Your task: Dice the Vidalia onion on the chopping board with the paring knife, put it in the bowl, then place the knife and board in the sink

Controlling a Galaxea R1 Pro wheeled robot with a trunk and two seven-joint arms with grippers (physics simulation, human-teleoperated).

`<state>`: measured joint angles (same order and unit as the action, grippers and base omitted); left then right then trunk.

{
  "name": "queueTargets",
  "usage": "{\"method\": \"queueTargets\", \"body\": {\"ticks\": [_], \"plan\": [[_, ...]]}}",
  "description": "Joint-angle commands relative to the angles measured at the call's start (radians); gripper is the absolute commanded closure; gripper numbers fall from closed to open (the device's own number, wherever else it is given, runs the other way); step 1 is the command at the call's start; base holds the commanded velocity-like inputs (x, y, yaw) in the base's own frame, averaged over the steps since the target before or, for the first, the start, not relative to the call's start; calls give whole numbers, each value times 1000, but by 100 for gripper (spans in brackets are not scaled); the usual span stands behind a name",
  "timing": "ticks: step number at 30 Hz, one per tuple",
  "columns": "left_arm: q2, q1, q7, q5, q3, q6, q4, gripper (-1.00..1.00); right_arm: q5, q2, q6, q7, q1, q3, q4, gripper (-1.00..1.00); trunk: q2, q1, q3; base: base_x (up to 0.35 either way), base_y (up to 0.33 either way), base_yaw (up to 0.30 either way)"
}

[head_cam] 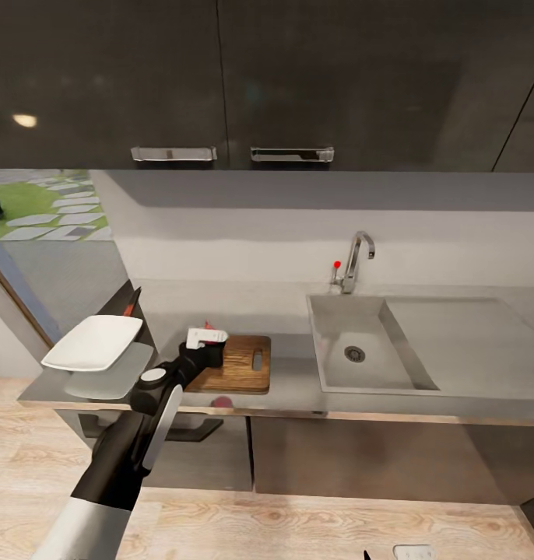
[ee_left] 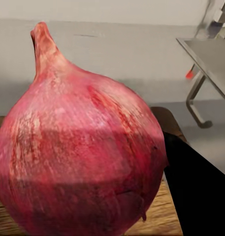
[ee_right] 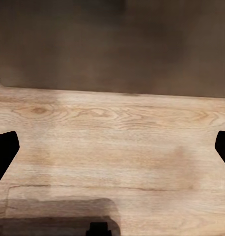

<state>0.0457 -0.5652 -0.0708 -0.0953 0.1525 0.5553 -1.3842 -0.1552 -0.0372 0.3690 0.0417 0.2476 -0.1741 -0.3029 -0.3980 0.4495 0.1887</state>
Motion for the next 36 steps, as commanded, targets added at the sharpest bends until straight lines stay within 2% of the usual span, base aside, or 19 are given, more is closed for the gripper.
{"method": "queueTargets", "body": {"ticks": [1,12,22,36], "plan": [[0,-1,0,-9,-1,6,2,100,-9,0,4,4,1,-8,1,-100,-2,1,2,0,0,0],[0,-1,0,-8,-1,6,32,100,-9,1,4,4,1,-8,1,-100,-2,1,2,1,0,0],[0,-1,0,-9,-1,6,42,100,-9,1,4,4,1,-8,1,-100,-2,1,2,195,0,0],[-1,0,2,-9,0,12,42,100,-9,1,4,4,1,-8,1,-100,-2,1,2,16,0,0]]}}
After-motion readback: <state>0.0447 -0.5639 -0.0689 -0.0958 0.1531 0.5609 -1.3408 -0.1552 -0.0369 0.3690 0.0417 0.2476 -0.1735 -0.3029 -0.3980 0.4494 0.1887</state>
